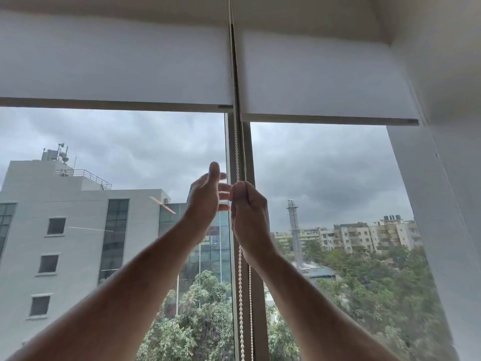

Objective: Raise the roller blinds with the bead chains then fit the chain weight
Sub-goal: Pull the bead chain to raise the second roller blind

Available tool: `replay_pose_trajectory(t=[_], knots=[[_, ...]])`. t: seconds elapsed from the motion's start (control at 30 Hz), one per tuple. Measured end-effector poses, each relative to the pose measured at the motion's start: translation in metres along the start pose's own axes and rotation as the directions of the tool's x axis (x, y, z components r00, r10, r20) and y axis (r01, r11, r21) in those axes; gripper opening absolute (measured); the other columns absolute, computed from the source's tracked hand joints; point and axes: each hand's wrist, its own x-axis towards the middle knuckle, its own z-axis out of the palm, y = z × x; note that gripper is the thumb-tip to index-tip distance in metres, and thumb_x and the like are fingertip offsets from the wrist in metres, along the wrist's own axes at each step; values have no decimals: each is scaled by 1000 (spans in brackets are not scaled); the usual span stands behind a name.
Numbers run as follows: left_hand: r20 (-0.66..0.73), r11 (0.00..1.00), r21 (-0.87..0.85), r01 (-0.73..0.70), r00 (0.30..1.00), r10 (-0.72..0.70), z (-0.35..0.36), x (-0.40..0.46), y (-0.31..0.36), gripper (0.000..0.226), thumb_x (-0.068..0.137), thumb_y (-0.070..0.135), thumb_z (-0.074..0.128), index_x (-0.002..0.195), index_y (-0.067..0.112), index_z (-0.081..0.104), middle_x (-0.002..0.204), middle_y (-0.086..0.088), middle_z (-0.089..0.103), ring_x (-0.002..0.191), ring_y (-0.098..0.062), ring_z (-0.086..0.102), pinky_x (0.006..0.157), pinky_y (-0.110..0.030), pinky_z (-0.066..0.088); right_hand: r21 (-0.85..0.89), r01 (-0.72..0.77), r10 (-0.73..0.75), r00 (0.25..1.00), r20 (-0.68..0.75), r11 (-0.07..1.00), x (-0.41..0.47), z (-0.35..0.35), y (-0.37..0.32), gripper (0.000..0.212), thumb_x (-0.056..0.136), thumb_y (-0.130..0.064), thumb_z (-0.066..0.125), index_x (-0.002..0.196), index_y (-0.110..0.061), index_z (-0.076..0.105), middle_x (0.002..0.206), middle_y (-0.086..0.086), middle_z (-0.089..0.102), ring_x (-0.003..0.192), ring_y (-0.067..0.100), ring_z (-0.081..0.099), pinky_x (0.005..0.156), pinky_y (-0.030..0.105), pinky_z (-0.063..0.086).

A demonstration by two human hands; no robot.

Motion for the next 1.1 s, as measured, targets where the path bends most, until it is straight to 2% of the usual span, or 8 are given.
replay_pose_trajectory(t=[0.1,0.2,0.3,0.47,0.57,0.67,0.93,1.1], knots=[[76,1000,-2,21,997,-21,12,16,34,45,104,44,34,118,8,59,99,-12,67,84,-22,65,69,-31,52,23,4,-4,1000,29,1000,-14,-5,5,35,102,-20,44,68,-18,53,55,-11,40,51,5,31,48,23,27],[127,979,-164,118,987,-98,30,22,50,37,105,36,38,110,6,60,62,0,50,51,-12,48,49,-24,39,-23,-17,18,999,41,1000,-31,-10,11,40,103,-17,43,64,-25,47,50,-16,35,47,2,28,44,15,25],[78,951,-288,113,992,-94,48,19,46,36,106,26,37,85,9,60,48,7,29,35,-6,24,37,-18,15,-29,-52,53,997,59,998,-43,-20,16,42,106,-21,41,64,-24,47,52,-14,34,48,6,27,44,20,24],[3,934,-357,4,1000,-3,53,9,32,37,106,23,39,76,11,58,44,7,29,34,-9,19,41,-23,11,222,-341,309,936,167,913,-41,-38,13,46,107,-33,38,68,-20,57,50,-5,37,39,8,30,39,20,26],[-9,930,-366,-33,999,32,51,6,34,38,105,21,39,74,12,57,43,6,28,34,-10,18,43,-25,10,166,-431,411,901,141,887,-22,-41,5,63,101,-58,27,88,-13,69,66,3,67,56,14,62,56,29,48],[-28,947,-315,-64,998,58,50,1,36,37,104,16,38,73,11,56,39,7,30,31,-9,23,38,-17,16,135,-462,452,887,97,877,12,-43,-8,70,99,-63,27,109,-9,69,92,9,74,83,19,69,77,39,52],[-27,963,-253,-95,995,92,51,-41,-5,39,102,12,42,67,14,59,52,-2,34,41,-12,24,42,-25,18,144,-437,416,896,155,888,73,-18,-55,44,103,-48,41,102,-9,62,81,7,69,63,16,68,56,29,54],[-21,982,-147,-118,993,116,51,-68,-42,44,104,21,43,65,24,65,45,1,35,36,-11,26,41,-27,18,114,-428,423,904,70,896,95,4,-68,31,106,-25,35,89,-12,58,61,-3,38,38,7,29,36,19,22]])
